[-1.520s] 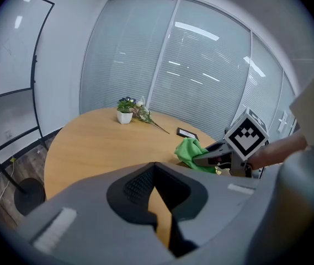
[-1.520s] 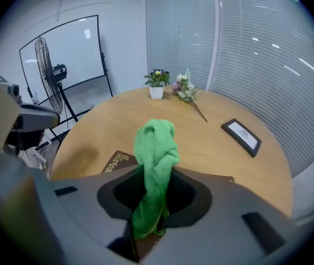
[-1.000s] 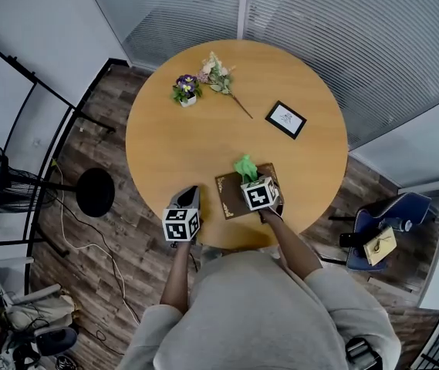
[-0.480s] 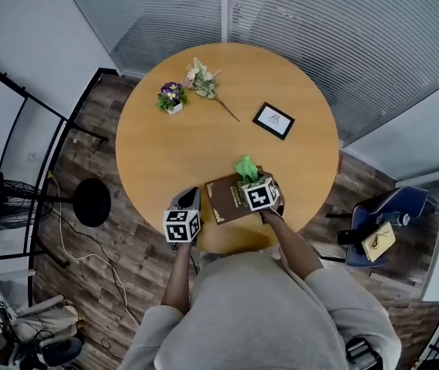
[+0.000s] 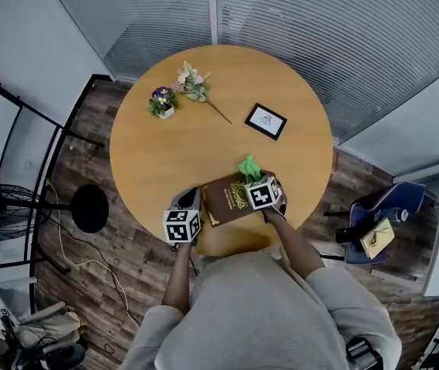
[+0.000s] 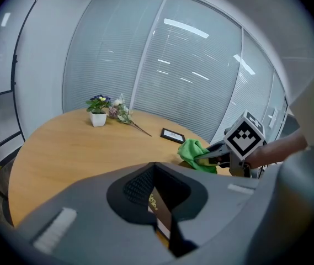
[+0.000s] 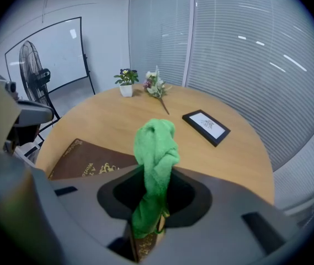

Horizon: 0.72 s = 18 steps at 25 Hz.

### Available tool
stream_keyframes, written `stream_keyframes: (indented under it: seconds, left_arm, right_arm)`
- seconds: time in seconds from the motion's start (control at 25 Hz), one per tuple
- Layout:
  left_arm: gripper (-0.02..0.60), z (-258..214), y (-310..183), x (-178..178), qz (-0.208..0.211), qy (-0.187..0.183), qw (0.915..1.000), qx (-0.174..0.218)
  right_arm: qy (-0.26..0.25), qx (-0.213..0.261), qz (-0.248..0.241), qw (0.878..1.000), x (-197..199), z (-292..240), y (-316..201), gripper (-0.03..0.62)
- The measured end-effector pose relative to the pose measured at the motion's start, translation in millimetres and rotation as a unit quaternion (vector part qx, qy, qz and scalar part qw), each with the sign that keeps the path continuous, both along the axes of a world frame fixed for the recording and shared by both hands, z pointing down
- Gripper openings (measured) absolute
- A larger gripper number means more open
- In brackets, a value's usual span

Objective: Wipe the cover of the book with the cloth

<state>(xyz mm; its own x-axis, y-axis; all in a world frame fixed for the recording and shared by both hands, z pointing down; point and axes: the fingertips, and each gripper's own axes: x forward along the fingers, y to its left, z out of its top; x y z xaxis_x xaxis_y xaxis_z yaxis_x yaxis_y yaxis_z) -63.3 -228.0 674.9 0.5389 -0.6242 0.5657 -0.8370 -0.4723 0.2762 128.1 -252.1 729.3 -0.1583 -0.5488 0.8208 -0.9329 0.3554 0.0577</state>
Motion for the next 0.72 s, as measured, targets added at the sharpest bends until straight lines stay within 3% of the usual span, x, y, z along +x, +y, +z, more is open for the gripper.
stream_keyframes:
  seconds: [0.72]
  left_arm:
    - [0.009, -10.1, 11.9, -6.0, -0.003, -0.002, 0.9999, 0.011]
  right_arm:
    - [0.015, 0.015, 0.017, 1.000, 36.8, -5.8, -2.8, 0.098]
